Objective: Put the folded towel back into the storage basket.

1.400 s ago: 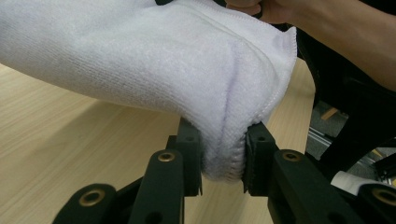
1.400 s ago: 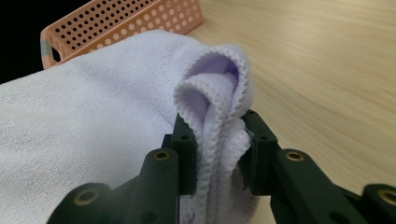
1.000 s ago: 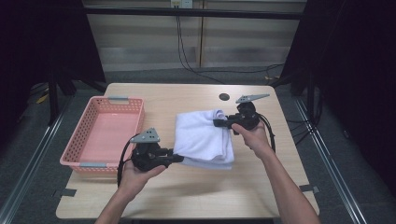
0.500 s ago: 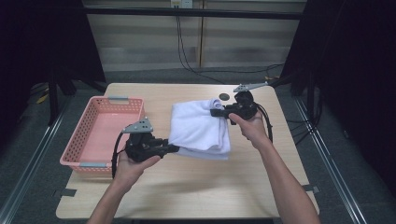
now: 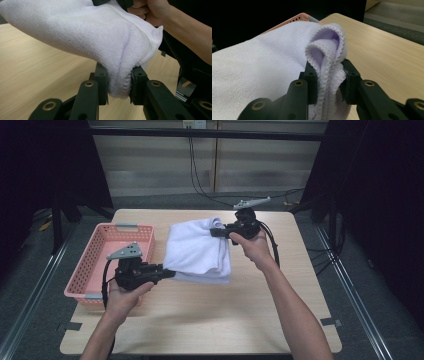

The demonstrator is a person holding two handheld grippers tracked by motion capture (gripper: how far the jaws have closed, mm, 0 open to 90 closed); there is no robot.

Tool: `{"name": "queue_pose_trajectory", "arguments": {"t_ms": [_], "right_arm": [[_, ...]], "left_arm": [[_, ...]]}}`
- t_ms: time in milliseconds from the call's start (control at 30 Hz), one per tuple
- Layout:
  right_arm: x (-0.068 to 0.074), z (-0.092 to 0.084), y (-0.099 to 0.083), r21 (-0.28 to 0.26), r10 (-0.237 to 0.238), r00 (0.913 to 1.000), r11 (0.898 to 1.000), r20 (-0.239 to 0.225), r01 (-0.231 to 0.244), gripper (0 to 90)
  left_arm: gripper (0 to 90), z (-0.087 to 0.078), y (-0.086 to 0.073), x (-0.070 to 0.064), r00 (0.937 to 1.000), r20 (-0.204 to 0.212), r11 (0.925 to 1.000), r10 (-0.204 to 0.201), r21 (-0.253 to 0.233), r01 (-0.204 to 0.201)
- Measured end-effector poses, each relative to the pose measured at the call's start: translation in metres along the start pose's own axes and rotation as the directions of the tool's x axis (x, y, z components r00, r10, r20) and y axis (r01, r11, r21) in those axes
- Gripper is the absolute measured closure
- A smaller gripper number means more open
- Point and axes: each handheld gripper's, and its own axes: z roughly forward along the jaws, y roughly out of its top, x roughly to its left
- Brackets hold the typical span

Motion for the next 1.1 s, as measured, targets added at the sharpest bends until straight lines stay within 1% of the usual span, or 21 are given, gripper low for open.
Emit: {"name": "queue_pose_trajectory", "arguments": {"t_ms": [33,67,100,133,200,267,300,367,400,467,500,567,633,700,733,833,900,933,1000,1067,1100], "right_arm": [[0.000,0.000,0.000,0.000,0.000,1.0000,1.000,0.000,0.000,70.7],[0.002,0.005,0.004,0.002,-0.005,1.0000,1.000,-0.007,0.005,70.7],[0.003,0.007,0.007,0.001,-0.006,1.0000,1.000,-0.008,0.006,70.7],[0.004,0.009,0.009,0.000,-0.008,0.9999,1.000,-0.013,0.008,70.7],[0.006,0.012,0.011,-0.004,-0.006,0.9998,1.000,-0.019,0.006,70.7],[0.010,0.022,0.016,-0.011,-0.010,0.9995,1.000,-0.030,0.010,70.7],[0.011,0.024,0.016,-0.013,-0.007,0.9994,1.000,-0.035,0.007,70.8],[0.012,0.028,0.017,-0.013,-0.008,0.9992,1.000,-0.038,0.008,70.7],[0.015,0.035,0.019,-0.003,-0.009,0.9988,1.000,-0.048,0.009,70.8],[0.018,0.041,0.022,0.002,-0.014,0.9986,1.000,-0.051,0.014,70.8],[0.019,0.043,0.024,0.003,-0.016,0.9985,1.000,-0.053,0.016,70.8],[0.021,0.046,0.026,-0.001,-0.017,0.9983,1.000,-0.056,0.017,70.8],[0.027,0.053,0.034,0.002,-0.025,0.9982,1.000,-0.055,0.025,70.7],[0.031,0.059,0.039,0.003,-0.031,0.9980,1.000,-0.055,0.031,70.8],[0.032,0.062,0.040,0.006,-0.032,0.9979,0.999,-0.056,0.032,70.7],[0.035,0.069,0.043,0.009,-0.029,0.9975,1.000,-0.065,0.029,70.8],[0.038,0.075,0.045,0.012,-0.035,0.9970,0.999,-0.069,0.036,70.7],[0.041,0.083,0.047,0.021,-0.039,0.9963,0.999,-0.076,0.040,70.7],[0.042,0.085,0.048,0.026,-0.039,0.9962,0.999,-0.078,0.041,70.7],[0.046,0.096,0.052,0.037,-0.040,0.9957,0.998,-0.084,0.044,70.8],[0.048,0.099,0.054,0.037,-0.042,0.9953,0.998,-0.087,0.046,70.8]], "left_arm": [[73.0,0.000,0.000,0.000,1.0000,0.000,1.0000,0.000,0.000,0.000],[73.0,-0.006,-0.001,0.003,0.9999,-0.013,0.9999,-0.009,-0.009,0.009],[73.0,-0.006,-0.001,0.003,0.9999,-0.013,0.9999,-0.009,-0.009,0.009],[73.0,-0.012,-0.001,0.007,0.9997,-0.018,0.9998,-0.015,-0.015,0.015],[73.0,-0.016,-0.002,0.009,0.9995,-0.026,0.9997,-0.018,-0.018,0.018],[73.1,-0.021,-0.003,0.012,0.9992,-0.034,0.9995,-0.022,-0.022,0.021],[73.0,-0.027,-0.005,0.015,0.9986,-0.045,0.9993,-0.028,-0.026,0.027],[73.0,-0.030,-0.006,0.017,0.9983,-0.049,0.9993,-0.031,-0.025,0.029],[73.1,-0.033,-0.007,0.018,0.9980,-0.055,0.9993,-0.031,-0.024,0.030],[73.1,-0.042,-0.007,0.023,0.9971,-0.069,0.9993,-0.032,-0.020,0.031],[73.1,-0.045,-0.008,0.024,0.9965,-0.074,0.9989,-0.039,-0.028,0.037],[73.1,-0.048,-0.009,0.025,0.9962,-0.077,0.9987,-0.041,-0.034,0.038],[73.1,-0.055,-0.011,0.028,0.9939,-0.097,0.9980,-0.053,-0.040,0.049],[73.1,-0.061,-0.013,0.032,0.9925,-0.100,0.9961,-0.071,-0.060,0.066],[73.1,-0.064,-0.014,0.033,0.9911,-0.112,0.9960,-0.072,-0.060,0.066],[73.1,-0.070,-0.016,0.035,0.9901,-0.114,0.9948,-0.081,-0.070,0.073],[73.1,-0.075,-0.018,0.037,0.9883,-0.126,0.9944,-0.085,-0.072,0.077],[73.2,-0.080,-0.021,0.039,0.9864,-0.137,0.9942,-0.090,-0.070,0.081],[73.2,-0.083,-0.022,0.039,0.9857,-0.140,0.9938,-0.094,-0.072,0.084],[73.1,-0.088,-0.023,0.042,0.9839,-0.149,0.9932,-0.099,-0.076,0.088],[73.1,-0.095,-0.023,0.045,0.9795,-0.170,0.9916,-0.108,-0.089,0.093]]}}
